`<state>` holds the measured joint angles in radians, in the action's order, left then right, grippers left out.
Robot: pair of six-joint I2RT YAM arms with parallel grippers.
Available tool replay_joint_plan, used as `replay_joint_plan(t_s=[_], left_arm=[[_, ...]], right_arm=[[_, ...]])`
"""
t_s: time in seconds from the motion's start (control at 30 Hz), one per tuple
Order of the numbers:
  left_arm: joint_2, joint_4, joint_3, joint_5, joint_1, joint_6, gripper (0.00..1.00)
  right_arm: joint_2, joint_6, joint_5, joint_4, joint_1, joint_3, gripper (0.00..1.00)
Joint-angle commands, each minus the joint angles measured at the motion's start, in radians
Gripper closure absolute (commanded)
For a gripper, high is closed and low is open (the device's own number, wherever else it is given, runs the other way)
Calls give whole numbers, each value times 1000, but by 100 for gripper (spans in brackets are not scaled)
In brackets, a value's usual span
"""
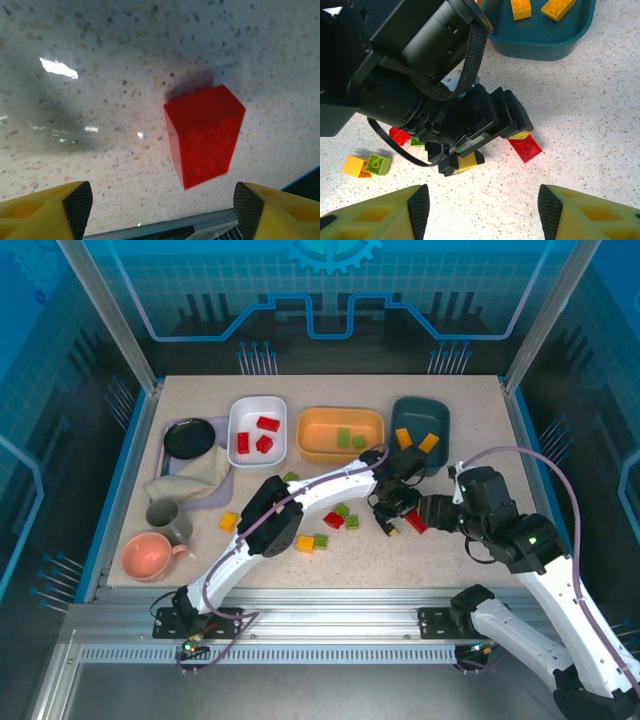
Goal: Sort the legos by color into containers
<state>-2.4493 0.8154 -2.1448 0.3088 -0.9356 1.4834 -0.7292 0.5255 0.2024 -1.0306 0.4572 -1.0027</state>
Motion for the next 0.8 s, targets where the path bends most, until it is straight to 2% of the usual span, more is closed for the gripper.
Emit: replay_joint_plan(t_s=[0.0,0.2,0.37,0.5,0.67,0.77], left_arm=[[-54,7,-80,-34,-12,86,22],[-135,46,-208,-74,-24,115,23],[-165,102,-222,-85,-28,158,36],[-181,89,-224,-95,-29,191,45],[-207,83,-235,-89,-31,212,50],[-213,88,-232,-88,-32,214,57]], right_arm=[[19,21,5,-18,4,14,38],[38,18,-1,-17,3,31,37],[72,18,4,-16,2,38,37],[108,29,60,-47,2,28,35],[133,55,98,-96,3,18,34],[143,67,95,-101,3,26,34]])
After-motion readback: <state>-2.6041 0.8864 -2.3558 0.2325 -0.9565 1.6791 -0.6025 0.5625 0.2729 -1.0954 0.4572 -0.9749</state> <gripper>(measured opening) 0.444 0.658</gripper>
